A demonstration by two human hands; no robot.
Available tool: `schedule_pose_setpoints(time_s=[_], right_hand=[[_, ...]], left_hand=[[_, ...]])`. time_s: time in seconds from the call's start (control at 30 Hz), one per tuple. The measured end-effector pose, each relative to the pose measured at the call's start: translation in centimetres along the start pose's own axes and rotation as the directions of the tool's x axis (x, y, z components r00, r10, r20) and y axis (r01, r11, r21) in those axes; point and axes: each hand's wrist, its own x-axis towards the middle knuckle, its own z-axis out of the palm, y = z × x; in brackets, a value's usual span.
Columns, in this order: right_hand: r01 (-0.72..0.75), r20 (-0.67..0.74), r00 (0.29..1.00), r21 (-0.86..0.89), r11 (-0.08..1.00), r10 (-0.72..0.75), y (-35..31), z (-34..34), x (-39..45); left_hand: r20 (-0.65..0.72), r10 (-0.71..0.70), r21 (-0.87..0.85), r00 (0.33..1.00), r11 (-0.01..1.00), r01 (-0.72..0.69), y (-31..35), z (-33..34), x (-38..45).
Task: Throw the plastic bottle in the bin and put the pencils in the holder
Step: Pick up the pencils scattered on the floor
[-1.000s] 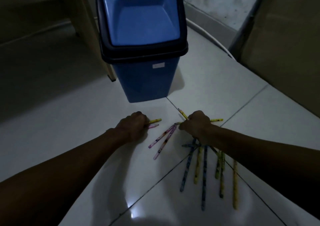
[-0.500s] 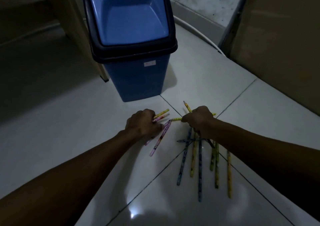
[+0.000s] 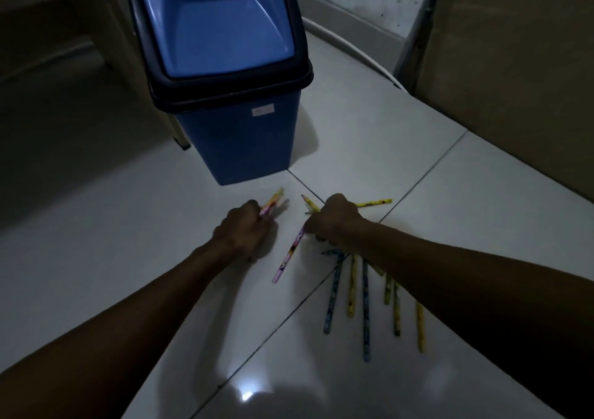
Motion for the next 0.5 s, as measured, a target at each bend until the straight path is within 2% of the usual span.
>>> schedule_pose_setpoints(time_s=[0.07,0.13,0.23,0.33,0.4,0.5], right_hand=[[0.008,-0.021,1.000,-0.073,0.997,-0.010,-0.4,1.0,0.3],[0.022,-0.018,1.000,-0.110,0.994,-0.024,-0.7,1.9,0.3],[0.032,-0.010,0.999,-0.158,0.987,-0.034,-1.1,2.8,0.4],[-0.019,0.027,0.999,-0.173,0.985,0.024,-1.8,3.1,0.5],[-0.035,0.098,0.994,-0.099,0.994,0.045,-2.4,3.1,0.4],[-0.046,0.162,0.987,0.133,0.990,0.025,-3.3,1.8,-0.1]], left_hand=[[-0.051,-0.068,-0.223,0.996,0.973,0.055,-0.8,-0.7,-0.4],[-0.057,-0.158,-0.421,0.986,0.899,0.120,-1.6,-1.2,-0.9],[-0.081,-0.226,-0.527,0.971,0.836,0.150,-2.7,-2.0,-1.4],[-0.054,-0.240,-0.597,0.969,0.786,0.161,-3.5,-2.5,-1.7],[-0.029,-0.241,-0.644,0.970,0.746,0.166,-3.7,-2.6,-1.9],[-0.022,-0.231,-0.680,0.973,0.717,0.155,-3.3,-2.3,-1.9]])
